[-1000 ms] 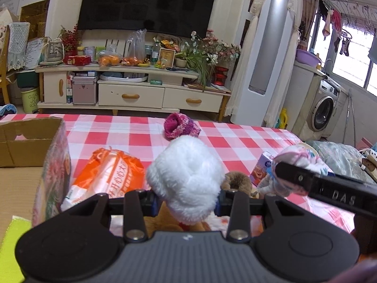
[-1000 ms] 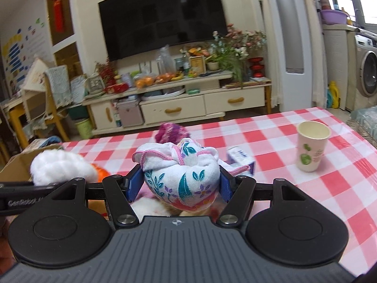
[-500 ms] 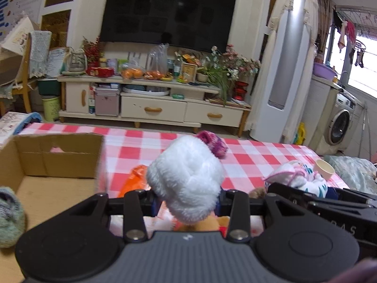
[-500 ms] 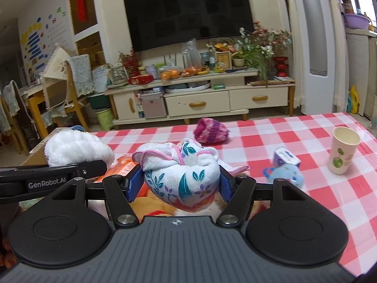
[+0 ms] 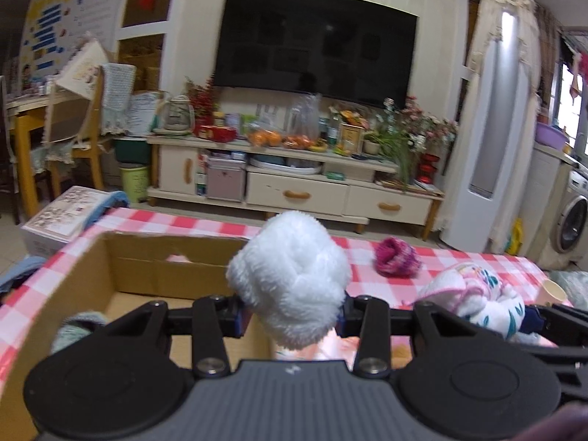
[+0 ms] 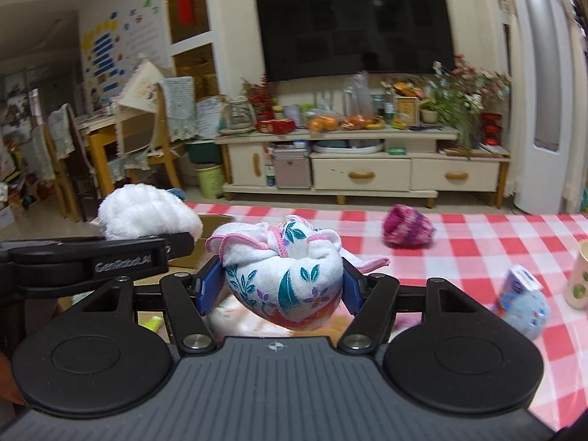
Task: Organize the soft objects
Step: 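Carry both held items into the cardboard box and open both tools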
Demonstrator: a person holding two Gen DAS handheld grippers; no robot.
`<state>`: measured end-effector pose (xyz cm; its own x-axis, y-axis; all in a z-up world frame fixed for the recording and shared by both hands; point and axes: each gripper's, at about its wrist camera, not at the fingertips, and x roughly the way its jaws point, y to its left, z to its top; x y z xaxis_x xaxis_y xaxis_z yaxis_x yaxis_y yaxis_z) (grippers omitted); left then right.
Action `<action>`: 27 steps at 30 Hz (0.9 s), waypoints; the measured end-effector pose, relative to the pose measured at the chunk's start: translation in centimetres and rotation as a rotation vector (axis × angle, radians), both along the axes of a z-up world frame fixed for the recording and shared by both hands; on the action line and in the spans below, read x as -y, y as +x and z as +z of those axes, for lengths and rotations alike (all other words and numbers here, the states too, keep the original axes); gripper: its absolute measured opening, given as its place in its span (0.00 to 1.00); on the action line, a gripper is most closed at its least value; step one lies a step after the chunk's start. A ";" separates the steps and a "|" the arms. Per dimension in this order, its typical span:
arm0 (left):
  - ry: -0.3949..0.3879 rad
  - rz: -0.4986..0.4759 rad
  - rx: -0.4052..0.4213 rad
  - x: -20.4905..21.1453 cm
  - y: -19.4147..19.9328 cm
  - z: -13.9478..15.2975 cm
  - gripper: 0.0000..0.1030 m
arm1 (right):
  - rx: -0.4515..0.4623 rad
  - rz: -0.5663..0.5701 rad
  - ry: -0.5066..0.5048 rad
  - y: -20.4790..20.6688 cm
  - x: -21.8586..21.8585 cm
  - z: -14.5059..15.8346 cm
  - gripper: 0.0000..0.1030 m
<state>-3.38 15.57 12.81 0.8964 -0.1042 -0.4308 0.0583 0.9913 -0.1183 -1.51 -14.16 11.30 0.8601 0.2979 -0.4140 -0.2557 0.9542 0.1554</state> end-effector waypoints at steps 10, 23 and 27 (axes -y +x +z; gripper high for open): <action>0.039 0.167 -0.007 -4.1 0.7 0.2 0.41 | 0.005 0.131 -0.029 -0.3 -5.3 0.4 0.78; 0.065 0.276 -0.058 -6.9 0.9 -0.3 0.78 | -0.019 0.261 -0.055 -0.8 -9.6 -0.2 0.97; 0.072 0.290 -0.051 -6.9 0.9 -0.1 0.87 | -0.004 0.254 -0.073 -1.3 -9.6 -0.1 0.98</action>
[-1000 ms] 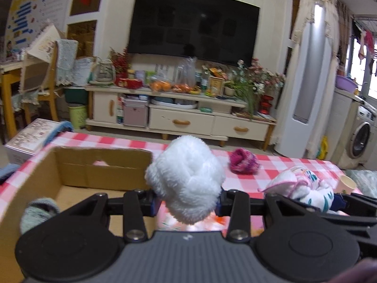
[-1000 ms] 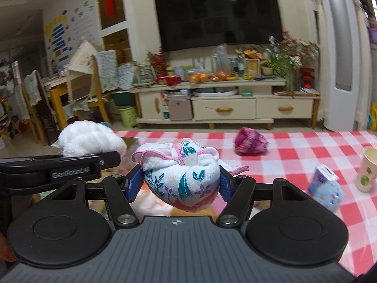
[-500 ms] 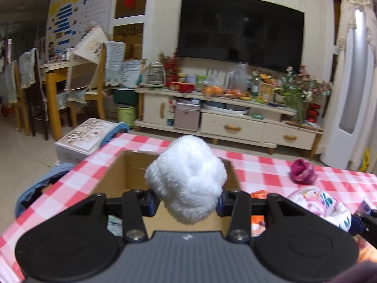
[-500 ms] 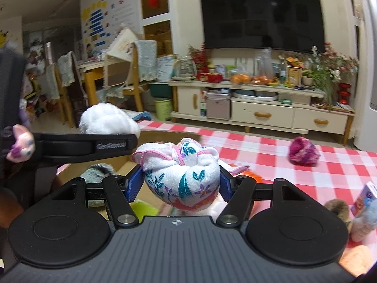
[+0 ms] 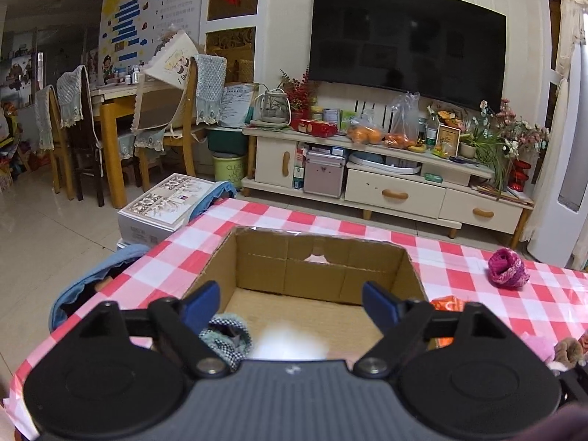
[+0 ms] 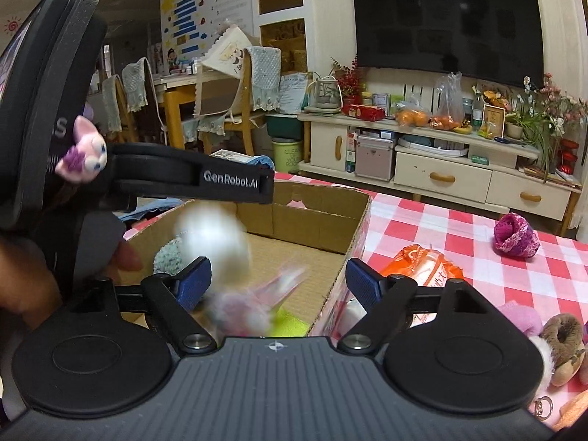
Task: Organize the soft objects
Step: 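Carry both held items into the cardboard box and open both tools, then bring both tools back from the box to the toys on the table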
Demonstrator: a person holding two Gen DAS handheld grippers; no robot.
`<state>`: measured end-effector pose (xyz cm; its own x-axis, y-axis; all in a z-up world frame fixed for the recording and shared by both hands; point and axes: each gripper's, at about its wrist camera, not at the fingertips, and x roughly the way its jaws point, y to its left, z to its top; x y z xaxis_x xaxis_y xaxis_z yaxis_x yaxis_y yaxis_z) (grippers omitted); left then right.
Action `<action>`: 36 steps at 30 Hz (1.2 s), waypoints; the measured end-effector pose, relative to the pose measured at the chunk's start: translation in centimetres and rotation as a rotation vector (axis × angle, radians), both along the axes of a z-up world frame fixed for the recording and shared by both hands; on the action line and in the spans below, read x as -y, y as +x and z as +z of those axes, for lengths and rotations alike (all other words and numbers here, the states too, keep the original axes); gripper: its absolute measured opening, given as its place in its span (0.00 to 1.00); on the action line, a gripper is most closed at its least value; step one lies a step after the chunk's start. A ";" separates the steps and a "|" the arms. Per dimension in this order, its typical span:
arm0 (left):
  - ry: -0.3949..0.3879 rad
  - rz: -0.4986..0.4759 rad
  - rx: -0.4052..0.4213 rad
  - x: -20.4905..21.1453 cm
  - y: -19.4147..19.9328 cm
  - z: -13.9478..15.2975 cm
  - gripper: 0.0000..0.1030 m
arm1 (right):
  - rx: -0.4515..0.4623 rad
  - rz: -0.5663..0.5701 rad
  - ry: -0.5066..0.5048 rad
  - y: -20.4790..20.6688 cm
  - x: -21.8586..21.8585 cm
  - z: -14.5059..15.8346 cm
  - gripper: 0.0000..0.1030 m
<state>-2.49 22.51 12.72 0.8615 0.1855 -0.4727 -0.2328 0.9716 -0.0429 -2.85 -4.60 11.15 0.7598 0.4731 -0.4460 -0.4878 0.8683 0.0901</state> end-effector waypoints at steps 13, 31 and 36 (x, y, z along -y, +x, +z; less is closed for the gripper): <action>0.010 -0.076 -0.007 2.4 0.2 -0.1 0.93 | 0.016 -0.145 0.032 -0.3 3.5 0.7 1.00; 0.051 -0.158 0.000 6.7 0.3 -0.1 0.95 | -0.003 -0.259 0.054 0.1 7.5 -0.5 1.00; 0.063 -0.175 -0.005 7.8 0.4 -0.2 0.95 | -0.006 -0.280 0.059 -0.1 8.0 -0.6 1.00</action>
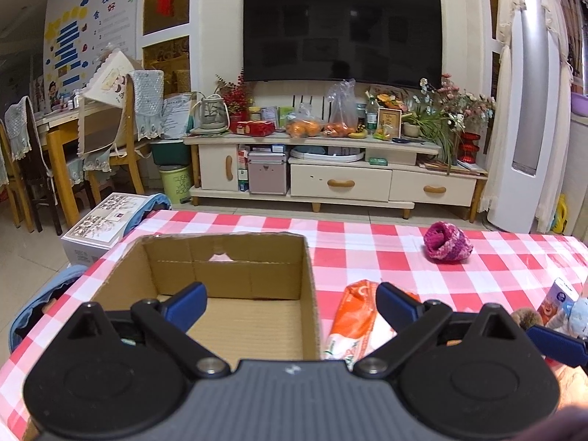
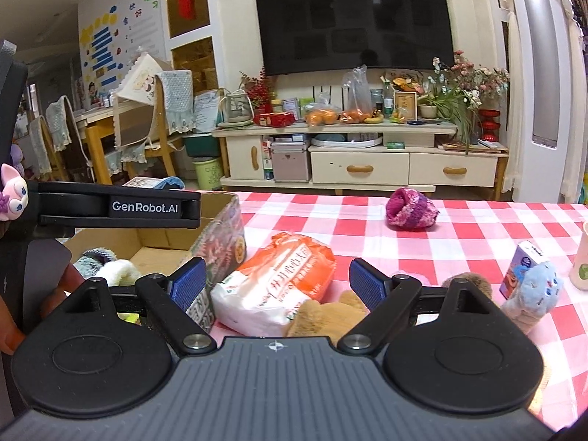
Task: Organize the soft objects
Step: 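Bring both tools back from the box to the toys on the table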
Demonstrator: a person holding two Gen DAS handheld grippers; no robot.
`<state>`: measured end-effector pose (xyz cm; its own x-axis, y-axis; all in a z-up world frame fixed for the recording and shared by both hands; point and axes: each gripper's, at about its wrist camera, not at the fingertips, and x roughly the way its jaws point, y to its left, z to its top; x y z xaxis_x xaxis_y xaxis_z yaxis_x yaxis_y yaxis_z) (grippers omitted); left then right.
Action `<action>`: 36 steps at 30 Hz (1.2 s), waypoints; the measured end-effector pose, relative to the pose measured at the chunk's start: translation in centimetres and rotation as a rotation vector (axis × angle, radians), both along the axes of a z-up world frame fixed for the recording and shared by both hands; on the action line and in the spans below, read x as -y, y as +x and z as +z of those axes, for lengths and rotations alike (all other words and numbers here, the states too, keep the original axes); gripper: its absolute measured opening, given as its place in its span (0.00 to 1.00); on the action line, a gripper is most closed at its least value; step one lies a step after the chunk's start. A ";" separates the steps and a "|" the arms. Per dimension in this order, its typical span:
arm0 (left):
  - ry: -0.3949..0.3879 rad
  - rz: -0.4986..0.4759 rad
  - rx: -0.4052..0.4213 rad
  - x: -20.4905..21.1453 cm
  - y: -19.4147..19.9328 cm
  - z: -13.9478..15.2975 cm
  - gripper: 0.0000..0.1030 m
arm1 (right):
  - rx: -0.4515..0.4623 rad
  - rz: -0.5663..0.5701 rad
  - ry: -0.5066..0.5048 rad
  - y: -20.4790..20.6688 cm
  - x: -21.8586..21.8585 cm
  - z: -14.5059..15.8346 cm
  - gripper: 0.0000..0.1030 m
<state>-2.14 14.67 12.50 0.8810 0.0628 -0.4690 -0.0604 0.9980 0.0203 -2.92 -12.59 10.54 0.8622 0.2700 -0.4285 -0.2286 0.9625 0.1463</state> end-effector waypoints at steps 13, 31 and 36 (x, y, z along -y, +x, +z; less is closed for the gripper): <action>0.040 -0.034 -0.012 2.4 0.4 -0.5 0.96 | -0.004 -0.049 0.019 -0.6 0.3 -0.4 1.00; 0.086 -0.071 -0.035 5.7 1.1 -1.4 0.96 | -0.012 -0.114 0.041 -1.3 0.9 -0.8 1.00; 0.096 -0.087 -0.041 6.8 1.2 -1.6 0.96 | -0.012 -0.137 0.051 -1.6 1.4 -0.9 1.00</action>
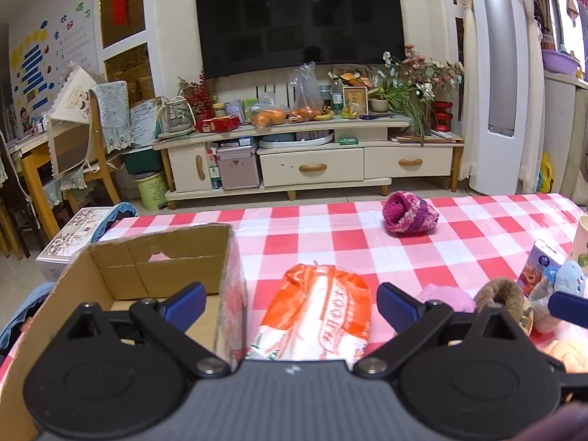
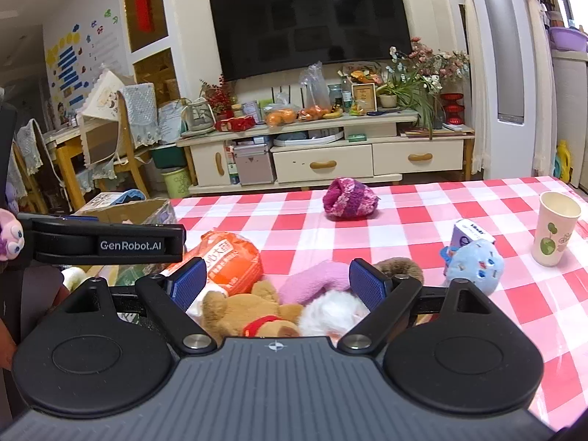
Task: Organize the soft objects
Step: 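Bring both tools back from the box to the toys on the table, then move the right tool toward the blue plush while the left approaches the peach knitted plush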
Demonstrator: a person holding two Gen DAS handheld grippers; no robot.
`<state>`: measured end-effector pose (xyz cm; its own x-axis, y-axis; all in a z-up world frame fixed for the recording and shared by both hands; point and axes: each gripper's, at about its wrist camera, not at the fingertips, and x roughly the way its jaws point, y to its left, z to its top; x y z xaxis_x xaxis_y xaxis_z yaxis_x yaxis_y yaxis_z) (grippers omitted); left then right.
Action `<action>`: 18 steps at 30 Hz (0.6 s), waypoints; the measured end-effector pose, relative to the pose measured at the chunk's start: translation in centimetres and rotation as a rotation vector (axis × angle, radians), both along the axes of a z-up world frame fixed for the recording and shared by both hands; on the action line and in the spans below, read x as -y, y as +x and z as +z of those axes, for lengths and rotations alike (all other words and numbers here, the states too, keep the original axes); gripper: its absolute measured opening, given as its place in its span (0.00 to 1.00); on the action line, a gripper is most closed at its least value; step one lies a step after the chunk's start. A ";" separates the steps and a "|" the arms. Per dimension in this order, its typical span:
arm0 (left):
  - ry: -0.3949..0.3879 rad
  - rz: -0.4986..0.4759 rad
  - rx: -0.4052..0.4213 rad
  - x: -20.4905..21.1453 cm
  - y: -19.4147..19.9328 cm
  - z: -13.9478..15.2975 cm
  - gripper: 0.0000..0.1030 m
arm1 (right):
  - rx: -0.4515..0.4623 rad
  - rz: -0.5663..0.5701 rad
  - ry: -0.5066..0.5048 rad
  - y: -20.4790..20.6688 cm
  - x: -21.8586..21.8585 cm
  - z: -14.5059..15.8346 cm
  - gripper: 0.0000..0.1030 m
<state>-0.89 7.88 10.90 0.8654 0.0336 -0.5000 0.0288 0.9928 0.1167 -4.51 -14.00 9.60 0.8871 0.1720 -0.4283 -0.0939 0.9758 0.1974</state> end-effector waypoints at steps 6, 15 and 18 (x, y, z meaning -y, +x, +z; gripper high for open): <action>0.016 -0.019 -0.010 1.4 0.2 -0.3 0.96 | -0.002 -0.028 0.009 -0.4 0.3 -0.2 1.00; 0.032 -0.050 -0.022 3.5 0.6 -0.9 0.96 | -0.003 -0.084 0.023 -1.1 1.1 -0.4 1.00; 0.043 -0.063 -0.029 4.4 0.7 -1.3 0.96 | -0.006 -0.104 0.027 -1.2 1.2 -0.5 1.00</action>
